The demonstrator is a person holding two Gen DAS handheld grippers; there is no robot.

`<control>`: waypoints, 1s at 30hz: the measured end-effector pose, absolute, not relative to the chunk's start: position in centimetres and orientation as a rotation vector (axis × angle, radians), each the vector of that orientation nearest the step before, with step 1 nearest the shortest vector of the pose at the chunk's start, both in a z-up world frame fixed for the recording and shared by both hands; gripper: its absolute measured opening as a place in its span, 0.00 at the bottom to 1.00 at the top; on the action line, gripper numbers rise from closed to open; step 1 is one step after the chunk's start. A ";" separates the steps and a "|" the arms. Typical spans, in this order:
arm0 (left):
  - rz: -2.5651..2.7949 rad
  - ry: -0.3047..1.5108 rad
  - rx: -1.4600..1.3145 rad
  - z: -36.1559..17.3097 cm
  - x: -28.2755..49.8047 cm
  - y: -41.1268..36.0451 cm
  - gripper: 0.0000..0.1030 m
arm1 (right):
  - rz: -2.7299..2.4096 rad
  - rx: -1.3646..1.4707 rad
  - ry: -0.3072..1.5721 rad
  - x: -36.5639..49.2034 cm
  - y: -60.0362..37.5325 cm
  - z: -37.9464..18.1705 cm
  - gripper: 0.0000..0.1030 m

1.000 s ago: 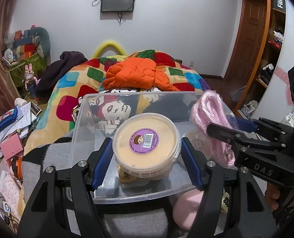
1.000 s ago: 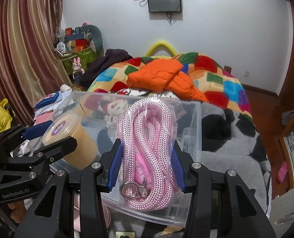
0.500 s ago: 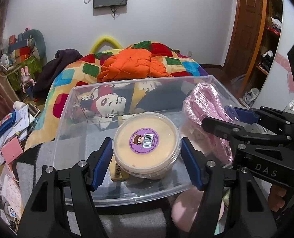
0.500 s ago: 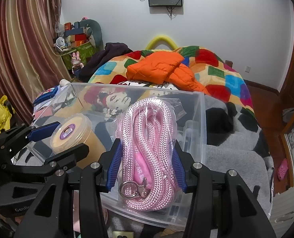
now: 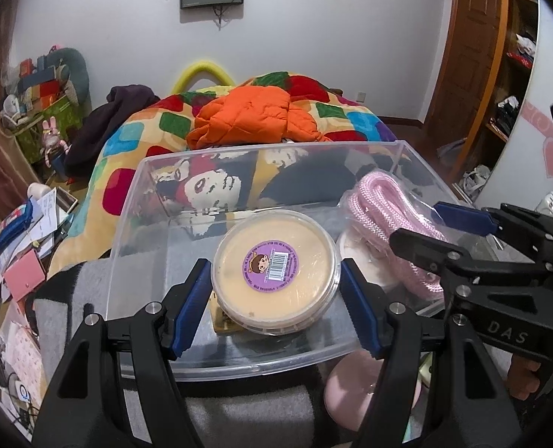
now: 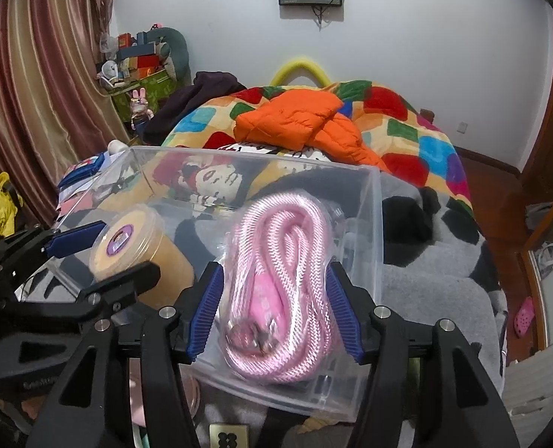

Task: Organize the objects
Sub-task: 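Lift the jar and rope bag and carry both over the clear box, then release the jar into the box while right tool drops the rope bag inside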

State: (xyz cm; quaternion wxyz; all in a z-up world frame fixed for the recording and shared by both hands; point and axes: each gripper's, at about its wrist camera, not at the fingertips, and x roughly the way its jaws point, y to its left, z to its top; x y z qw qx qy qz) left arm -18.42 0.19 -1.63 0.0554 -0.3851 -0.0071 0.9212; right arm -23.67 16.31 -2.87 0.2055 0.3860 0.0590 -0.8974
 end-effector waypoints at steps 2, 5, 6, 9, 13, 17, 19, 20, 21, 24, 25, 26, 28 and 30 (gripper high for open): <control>2.789 -0.041 -1.164 -1.4 -18.3 0.0 0.66 | -2.500 1.078 0.165 -23.5 16.4 -2.8 0.52; 2.793 -0.044 -1.139 -0.8 -17.8 0.0 0.69 | -2.500 1.074 0.163 -23.2 16.6 -2.5 0.55; 2.805 -0.039 -1.123 -0.5 -17.6 0.0 0.72 | -2.508 1.069 0.156 -23.0 16.9 -2.2 0.58; 2.817 -0.053 -1.090 0.1 -17.0 -0.1 0.77 | -2.525 1.036 0.126 -22.4 17.6 -1.5 0.66; 2.812 -0.076 -1.071 0.9 -16.3 -0.4 0.77 | -2.538 1.006 0.102 -21.5 18.2 -0.6 0.71; 2.834 -0.067 -1.044 1.5 -15.3 -0.5 0.77 | -2.567 0.973 0.113 -20.3 18.9 0.1 0.71; 2.847 -0.063 -1.029 1.8 -14.8 -0.6 0.77 | -2.586 0.958 0.121 -19.6 19.4 0.4 0.72; 2.848 -0.061 -1.022 2.0 -14.5 -0.7 0.78 | -2.593 0.953 0.122 -19.4 19.6 0.6 0.72; 2.848 -0.058 -1.015 2.1 -14.2 -0.7 0.81 | -2.600 0.948 0.122 -19.1 20.0 0.7 0.73; 2.862 -0.036 -0.994 2.4 -13.3 -0.5 0.84 | -2.626 0.937 0.122 -18.3 21.0 0.9 0.76; 2.865 -0.026 -0.988 2.5 -13.0 -0.4 0.84 | -2.635 0.935 0.125 -18.2 21.2 1.0 0.76; 2.865 -0.019 -0.985 2.5 -12.8 -0.3 0.84 | -2.650 0.931 0.129 -17.9 21.6 1.0 0.76; 2.845 -0.013 -0.986 2.5 -12.3 -0.1 0.84 | -2.666 0.929 0.120 -17.7 22.4 1.1 0.78; 2.827 -0.007 -0.991 2.5 -12.1 0.2 0.84 | -2.664 0.935 0.087 -17.4 23.3 1.2 0.78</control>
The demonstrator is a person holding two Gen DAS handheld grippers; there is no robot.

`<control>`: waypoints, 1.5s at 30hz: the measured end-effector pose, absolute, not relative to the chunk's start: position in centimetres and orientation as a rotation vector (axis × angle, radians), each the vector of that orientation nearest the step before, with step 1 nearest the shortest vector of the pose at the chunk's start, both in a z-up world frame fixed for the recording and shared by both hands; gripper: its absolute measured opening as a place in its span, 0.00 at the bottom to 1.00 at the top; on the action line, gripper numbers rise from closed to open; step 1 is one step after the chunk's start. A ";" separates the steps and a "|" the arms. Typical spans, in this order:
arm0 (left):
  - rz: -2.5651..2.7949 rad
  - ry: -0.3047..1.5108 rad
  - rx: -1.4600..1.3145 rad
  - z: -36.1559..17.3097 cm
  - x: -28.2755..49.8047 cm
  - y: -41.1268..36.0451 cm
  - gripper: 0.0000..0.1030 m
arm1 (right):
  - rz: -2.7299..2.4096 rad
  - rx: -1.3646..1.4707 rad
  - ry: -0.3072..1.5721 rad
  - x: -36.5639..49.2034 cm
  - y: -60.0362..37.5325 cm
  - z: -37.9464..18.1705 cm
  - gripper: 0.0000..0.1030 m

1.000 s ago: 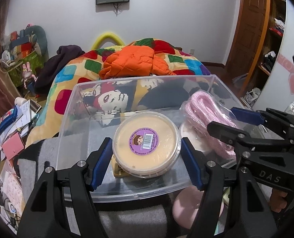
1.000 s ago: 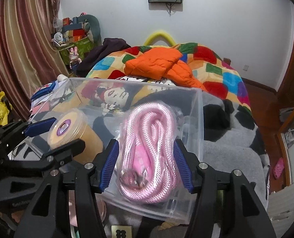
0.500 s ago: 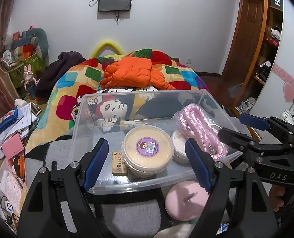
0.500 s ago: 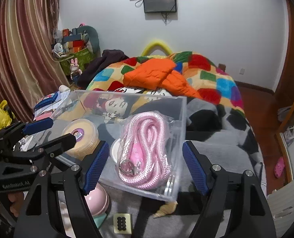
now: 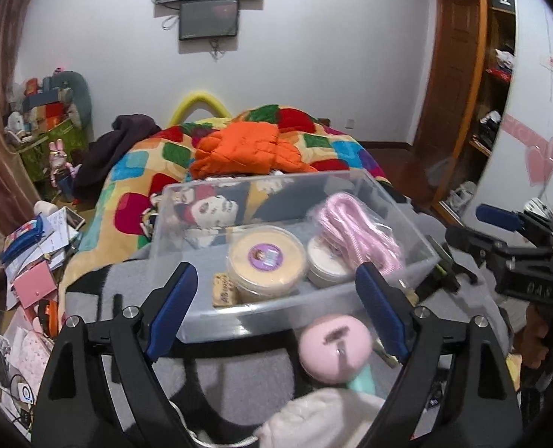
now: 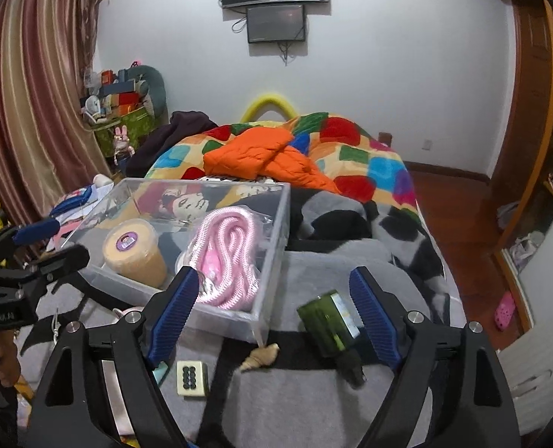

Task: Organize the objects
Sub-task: 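Release the jar into the box while right tool drops the rope bag inside, then grip the green glass bottle with right tool while left tool approaches the pink compact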

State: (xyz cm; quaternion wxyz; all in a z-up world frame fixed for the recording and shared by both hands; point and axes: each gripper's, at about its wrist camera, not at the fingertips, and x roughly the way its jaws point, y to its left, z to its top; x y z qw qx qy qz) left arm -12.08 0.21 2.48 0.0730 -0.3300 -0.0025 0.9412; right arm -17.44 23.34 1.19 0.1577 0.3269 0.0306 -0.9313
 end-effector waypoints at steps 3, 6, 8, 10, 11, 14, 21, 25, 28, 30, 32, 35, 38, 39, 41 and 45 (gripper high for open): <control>2.823 0.021 -0.990 2.3 -11.3 0.8 0.84 | -2.683 0.929 0.062 -16.9 24.4 1.5 0.78; 2.806 0.032 -0.991 2.2 -10.8 1.1 0.85 | -2.701 0.922 0.042 -16.6 25.4 1.7 0.78; 2.796 0.040 -0.994 2.0 -10.4 1.4 0.85 | -2.714 0.924 0.040 -16.3 25.9 1.6 0.78; 2.787 0.060 -1.003 1.8 -10.1 1.9 0.85 | -2.727 0.936 0.043 -16.1 26.6 1.4 0.78; 2.784 0.072 -1.008 1.7 -10.0 2.1 0.85 | -2.731 0.944 0.044 -16.1 26.9 1.2 0.78; 2.772 0.096 -1.032 1.0 -9.9 2.5 0.85 | -2.737 0.987 0.063 -16.0 27.7 0.1 0.78; 2.740 0.111 -1.097 -0.8 -10.0 3.6 0.85 | -2.719 1.093 0.086 -16.7 29.1 -2.5 0.78; 2.716 0.120 -1.133 -1.6 -10.2 4.0 0.85 | -2.698 1.125 0.082 -17.4 29.2 -3.7 0.78; 2.696 0.127 -1.153 -2.1 -10.4 4.5 0.85 | -2.667 1.148 0.075 -18.1 28.9 -4.4 0.78; 2.687 0.142 -1.170 -2.5 -10.6 4.8 0.85 | -2.652 1.158 0.069 -18.4 28.8 -4.8 0.78; 2.681 0.151 -1.187 -2.9 -10.7 5.0 0.85 | -2.638 1.169 0.072 -18.9 28.6 -5.3 0.78; 2.669 0.149 -1.210 -3.3 -11.0 5.2 0.85 | -2.630 1.178 0.099 -19.5 28.1 -5.9 0.78; 2.660 0.153 -1.225 -3.6 -11.2 5.3 0.85 | -2.633 1.183 0.122 -19.9 27.7 -6.3 0.78; 2.654 0.156 -1.228 -3.6 -11.3 5.4 0.85 | -2.633 1.185 0.126 -20.0 27.6 -6.4 0.78; 2.644 0.164 -1.235 -3.8 -11.5 5.6 0.85 | -2.631 1.193 0.137 -20.4 27.4 -6.7 0.78; 2.626 0.155 -1.265 -4.3 -11.9 5.6 0.85 | -2.631 1.198 0.155 -20.9 26.9 -7.2 0.71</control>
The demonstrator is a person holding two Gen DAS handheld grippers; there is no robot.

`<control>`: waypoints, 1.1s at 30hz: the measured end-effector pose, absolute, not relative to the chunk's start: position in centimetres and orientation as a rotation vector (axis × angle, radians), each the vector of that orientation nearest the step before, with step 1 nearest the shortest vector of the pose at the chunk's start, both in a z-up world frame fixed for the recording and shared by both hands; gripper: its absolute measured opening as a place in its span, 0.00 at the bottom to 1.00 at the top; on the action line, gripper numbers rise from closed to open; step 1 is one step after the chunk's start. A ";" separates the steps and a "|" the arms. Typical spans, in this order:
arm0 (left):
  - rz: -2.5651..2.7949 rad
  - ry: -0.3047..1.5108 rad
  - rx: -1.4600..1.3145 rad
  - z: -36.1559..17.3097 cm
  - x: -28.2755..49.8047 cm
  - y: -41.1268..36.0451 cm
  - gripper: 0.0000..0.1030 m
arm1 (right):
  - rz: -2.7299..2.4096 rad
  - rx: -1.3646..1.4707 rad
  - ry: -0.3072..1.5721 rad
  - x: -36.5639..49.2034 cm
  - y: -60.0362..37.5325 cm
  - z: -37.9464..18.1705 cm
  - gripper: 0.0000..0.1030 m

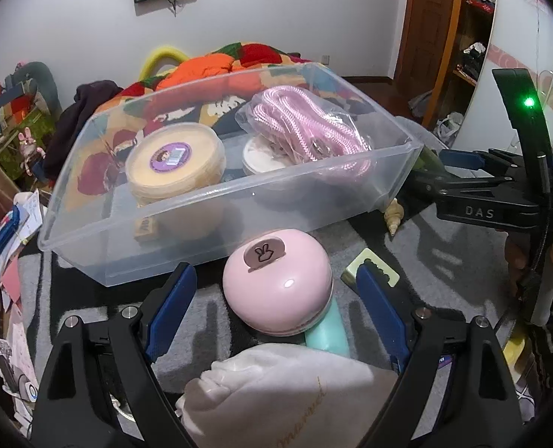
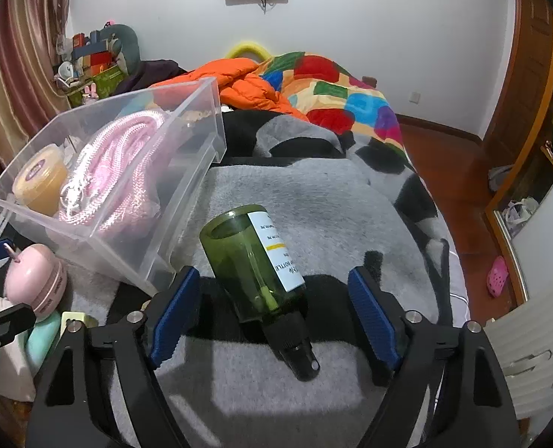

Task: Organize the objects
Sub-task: 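Grip the green glass bottle with right tool while left tool approaches the pink compact, then close the left tool on the pink round compact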

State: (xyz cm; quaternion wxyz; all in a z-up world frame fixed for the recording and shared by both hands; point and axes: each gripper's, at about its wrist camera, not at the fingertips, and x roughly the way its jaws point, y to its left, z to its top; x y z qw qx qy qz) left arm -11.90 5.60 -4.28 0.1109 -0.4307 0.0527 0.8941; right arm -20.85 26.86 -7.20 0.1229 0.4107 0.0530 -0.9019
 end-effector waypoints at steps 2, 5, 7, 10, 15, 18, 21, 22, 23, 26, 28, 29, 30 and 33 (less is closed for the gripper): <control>2.617 0.143 -1.276 -4.5 -12.1 5.7 0.85 | -2.626 1.208 0.165 -21.1 26.6 -7.4 0.65; 2.609 0.144 -1.275 -4.8 -12.2 5.8 0.85 | -2.625 1.213 0.179 -21.3 26.3 -7.8 0.58; 2.617 0.174 -1.268 -5.0 -12.1 6.1 0.85 | -2.623 1.217 0.188 -21.4 26.1 -8.0 0.49; 2.620 0.190 -1.258 -5.2 -12.0 6.3 0.85 | -2.618 1.224 0.199 -21.5 26.0 -8.2 0.42; 2.622 0.202 -1.257 -5.5 -12.0 6.4 0.74 | -2.623 1.211 0.221 -21.2 25.7 -8.1 0.41; 2.633 0.215 -1.245 -5.4 -11.8 6.3 0.70 | -2.623 1.205 0.221 -20.9 25.6 -8.1 0.41; 2.642 0.214 -1.233 -5.3 -11.7 6.3 0.63 | -2.624 1.197 0.220 -20.8 25.7 -8.1 0.41; 2.639 0.209 -1.232 -5.3 -11.8 6.2 0.63 | -2.624 1.195 0.219 -20.7 25.7 -8.1 0.41; 2.636 0.203 -1.232 -5.3 -11.8 6.2 0.63 | -2.623 1.192 0.218 -20.7 25.7 -8.0 0.41; 2.638 0.207 -1.223 -5.3 -11.6 6.3 0.63 | -2.625 1.181 0.216 -20.3 25.6 -7.8 0.41; 2.638 0.209 -1.215 -5.3 -11.4 6.4 0.62 | -2.624 1.174 0.215 -20.0 25.5 -7.7 0.41; 2.637 0.208 -1.212 -5.2 -11.3 6.4 0.62 | -2.624 1.169 0.215 -19.9 25.5 -7.6 0.41; 2.635 0.206 -1.207 -5.2 -11.1 6.5 0.62 | -2.625 1.165 0.218 -19.7 25.5 -7.5 0.41; 2.641 0.210 -1.187 -4.9 -10.6 6.5 0.62 | -2.627 1.151 0.211 -19.3 25.4 -7.1 0.41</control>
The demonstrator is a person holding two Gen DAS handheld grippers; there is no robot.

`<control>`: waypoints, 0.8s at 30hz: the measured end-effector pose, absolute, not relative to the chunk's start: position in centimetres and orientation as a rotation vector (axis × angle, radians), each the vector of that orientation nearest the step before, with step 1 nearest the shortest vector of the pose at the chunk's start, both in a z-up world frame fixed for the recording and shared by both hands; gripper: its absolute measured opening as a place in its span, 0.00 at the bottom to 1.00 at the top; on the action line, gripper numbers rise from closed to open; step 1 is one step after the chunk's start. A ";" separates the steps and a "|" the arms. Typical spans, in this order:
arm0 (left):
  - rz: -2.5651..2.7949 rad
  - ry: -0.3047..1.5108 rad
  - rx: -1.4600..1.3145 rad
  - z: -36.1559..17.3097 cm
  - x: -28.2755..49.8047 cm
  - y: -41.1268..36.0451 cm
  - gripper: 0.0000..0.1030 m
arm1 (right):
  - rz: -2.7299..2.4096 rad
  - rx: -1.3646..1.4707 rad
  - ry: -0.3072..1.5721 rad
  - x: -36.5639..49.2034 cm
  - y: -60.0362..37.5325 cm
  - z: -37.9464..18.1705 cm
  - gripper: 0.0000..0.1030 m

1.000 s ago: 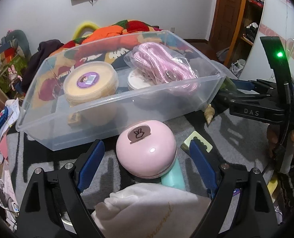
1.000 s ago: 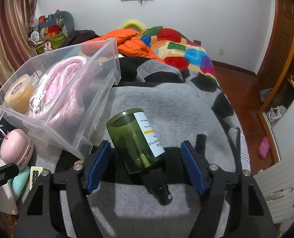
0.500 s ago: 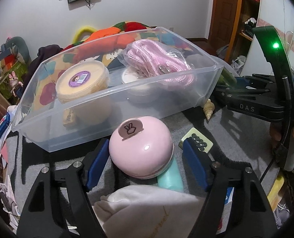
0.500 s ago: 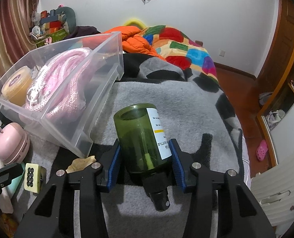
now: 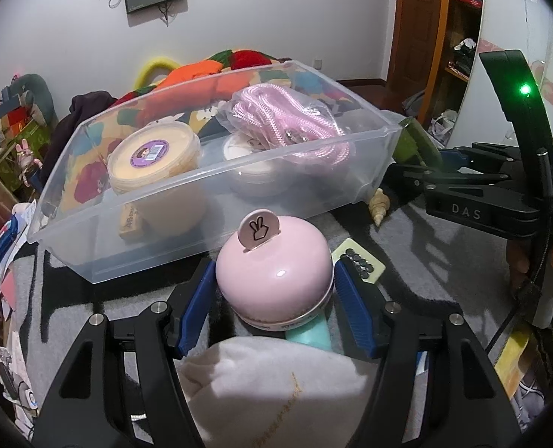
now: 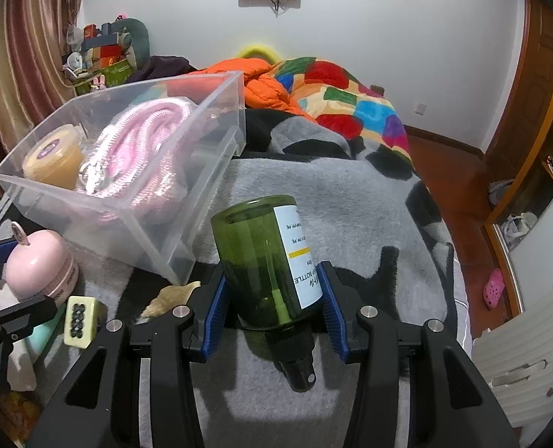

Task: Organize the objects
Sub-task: 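Close the left tool on the pink round compact, then lift the green bottle and pink compact and carry both over the clear box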

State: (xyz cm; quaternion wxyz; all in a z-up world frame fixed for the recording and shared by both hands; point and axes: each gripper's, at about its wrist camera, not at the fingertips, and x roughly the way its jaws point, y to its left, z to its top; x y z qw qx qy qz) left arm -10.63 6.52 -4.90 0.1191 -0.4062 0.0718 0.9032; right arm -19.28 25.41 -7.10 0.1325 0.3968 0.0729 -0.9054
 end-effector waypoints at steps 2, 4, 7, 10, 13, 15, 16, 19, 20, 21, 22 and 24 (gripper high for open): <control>2.644 0.211 -1.173 -4.7 -10.4 6.5 0.62 | -2.629 1.137 0.201 -19.0 25.5 -6.7 0.41; 2.647 0.208 -1.156 -4.3 -10.1 6.5 0.62 | -2.634 1.123 0.196 -18.6 25.5 -6.3 0.41; 2.647 0.195 -1.132 -3.7 -9.8 6.4 0.62 | -2.638 1.102 0.193 -18.2 25.3 -5.7 0.41; 2.653 0.182 -1.107 -3.0 -9.3 6.3 0.62 | -2.641 1.083 0.188 -17.7 25.3 -5.2 0.41; 2.659 0.176 -1.088 -2.6 -8.9 6.1 0.61 | -2.644 1.058 0.176 -17.2 25.2 -4.4 0.41; 2.660 0.172 -1.081 -2.4 -8.8 6.0 0.60 | -2.647 1.040 0.171 -16.8 25.1 -3.9 0.41; 2.661 0.168 -1.080 -2.4 -8.7 5.9 0.60 | -2.647 1.033 0.167 -16.6 25.1 -3.6 0.41; 2.664 0.158 -1.070 -2.3 -8.6 5.7 0.60 | -2.646 1.009 0.160 -16.1 24.9 -2.9 0.41; 2.666 0.155 -1.067 -2.2 -8.5 5.7 0.60 | -2.645 1.004 0.161 -15.9 24.8 -2.7 0.41; 2.667 0.151 -1.063 -2.1 -8.4 5.6 0.60 | -2.645 1.000 0.160 -15.9 24.8 -2.6 0.41; 2.669 0.148 -1.057 -1.9 -8.3 5.5 0.60 | -2.643 0.994 0.160 -15.7 24.7 -2.4 0.41; 2.676 0.144 -1.043 -1.6 -8.0 5.4 0.60 | -2.643 0.980 0.160 -15.5 24.7 -2.0 0.41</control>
